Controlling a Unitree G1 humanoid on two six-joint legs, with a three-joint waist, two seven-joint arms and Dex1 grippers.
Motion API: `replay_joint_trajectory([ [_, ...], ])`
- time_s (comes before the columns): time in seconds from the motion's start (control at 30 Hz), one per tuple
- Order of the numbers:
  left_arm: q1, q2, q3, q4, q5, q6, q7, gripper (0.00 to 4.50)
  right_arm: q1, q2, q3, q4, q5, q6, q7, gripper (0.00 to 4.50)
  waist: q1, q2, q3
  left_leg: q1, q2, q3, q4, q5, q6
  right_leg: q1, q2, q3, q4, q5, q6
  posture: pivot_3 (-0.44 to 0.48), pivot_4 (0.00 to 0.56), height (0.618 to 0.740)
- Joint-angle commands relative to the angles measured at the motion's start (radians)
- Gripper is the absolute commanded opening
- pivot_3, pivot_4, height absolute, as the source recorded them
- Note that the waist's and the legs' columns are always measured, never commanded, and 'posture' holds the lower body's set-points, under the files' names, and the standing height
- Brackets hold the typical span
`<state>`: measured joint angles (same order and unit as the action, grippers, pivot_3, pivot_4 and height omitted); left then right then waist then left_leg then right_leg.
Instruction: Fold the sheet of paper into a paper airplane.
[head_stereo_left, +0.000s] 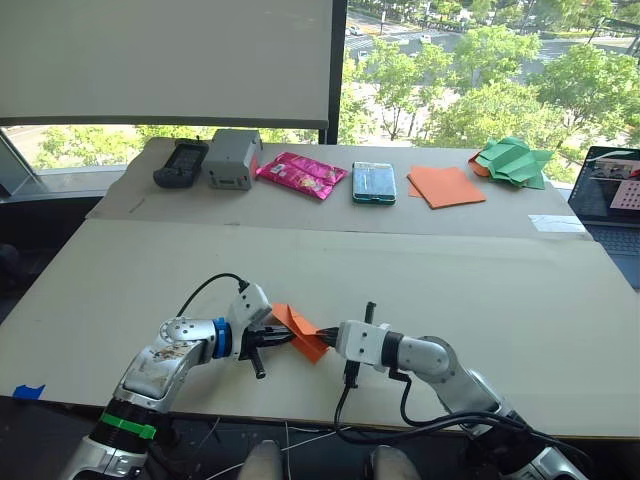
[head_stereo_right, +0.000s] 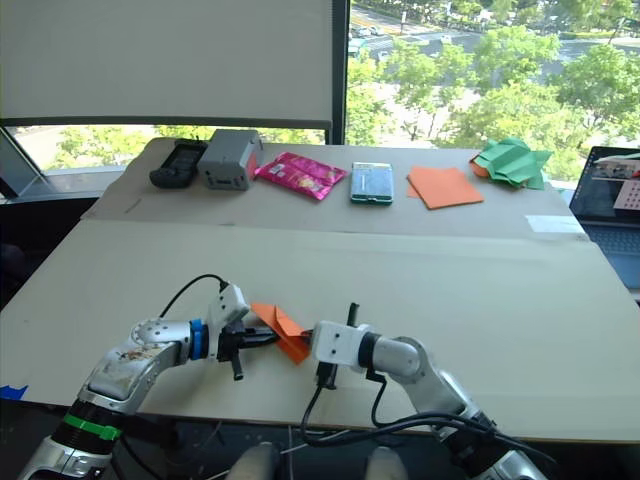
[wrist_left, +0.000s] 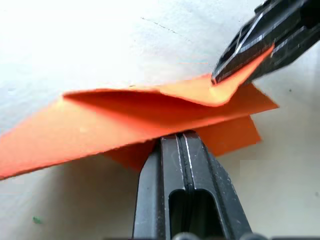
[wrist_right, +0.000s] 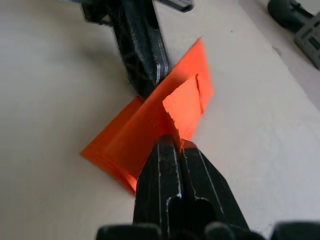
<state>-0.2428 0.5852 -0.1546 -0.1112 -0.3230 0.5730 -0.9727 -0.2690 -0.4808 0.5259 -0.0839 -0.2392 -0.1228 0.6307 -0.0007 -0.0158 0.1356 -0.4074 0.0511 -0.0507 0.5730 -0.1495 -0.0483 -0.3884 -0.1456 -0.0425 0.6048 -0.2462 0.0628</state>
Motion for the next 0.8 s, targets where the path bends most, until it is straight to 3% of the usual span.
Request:
replay_joint_trajectory([
  [0.03,0.039,0.05,0.058,-0.082,-0.045,0.021,-0.016,0.0,-0.064,-0.036,0.043,0.063,-0.215,-0.176,-0.104,0.04,-0.004,0.0,0.0,0.0,0.0,0.0,0.0,0.0,0.0,0.0,0.0,0.0,0.0,0.0,0.0,0.0,0.15,0.702],
  [0.2,0.057,0.101,0.107,-0.117,-0.096,0.054,-0.037,0.0,-0.097,-0.043,0.055,0.122,-0.318,-0.257,-0.155,0.04,-0.008,-0.002,0.0,0.001,0.0,0.0,-0.001,0.0,0.0,0.001,0.0,0.0,-0.001,0.0,0.0,0.0,0.15,0.702],
  [0.33,-0.03,0.097,0.155,-0.051,-0.133,0.066,-0.036,0.0,-0.114,-0.058,0.062,0.136,-0.389,-0.324,-0.173,0.04,-0.007,-0.003,0.001,0.001,0.0,0.0,-0.001,0.0,0.0,0.001,0.0,0.0,0.0,0.0,0.0,0.0,0.15,0.702],
  [0.53,-0.122,0.038,0.103,0.053,-0.094,0.028,-0.023,0.0,-0.147,-0.056,0.073,0.178,-0.445,-0.389,-0.176,0.04,-0.01,-0.004,0.001,0.002,0.0,0.0,0.0,0.0,0.0,0.002,0.0,0.0,-0.001,0.0,0.0,0.0,0.15,0.702],
  [0.8,-0.1,0.026,0.021,0.103,-0.021,-0.051,-0.049,0.0,-0.165,-0.043,0.071,0.207,-0.439,-0.385,-0.151,0.04,-0.011,-0.005,0.0,0.004,0.0,0.0,0.0,0.005,0.007,0.003,0.001,0.001,0.005,0.0,0.0,0.0,0.15,0.702],
])
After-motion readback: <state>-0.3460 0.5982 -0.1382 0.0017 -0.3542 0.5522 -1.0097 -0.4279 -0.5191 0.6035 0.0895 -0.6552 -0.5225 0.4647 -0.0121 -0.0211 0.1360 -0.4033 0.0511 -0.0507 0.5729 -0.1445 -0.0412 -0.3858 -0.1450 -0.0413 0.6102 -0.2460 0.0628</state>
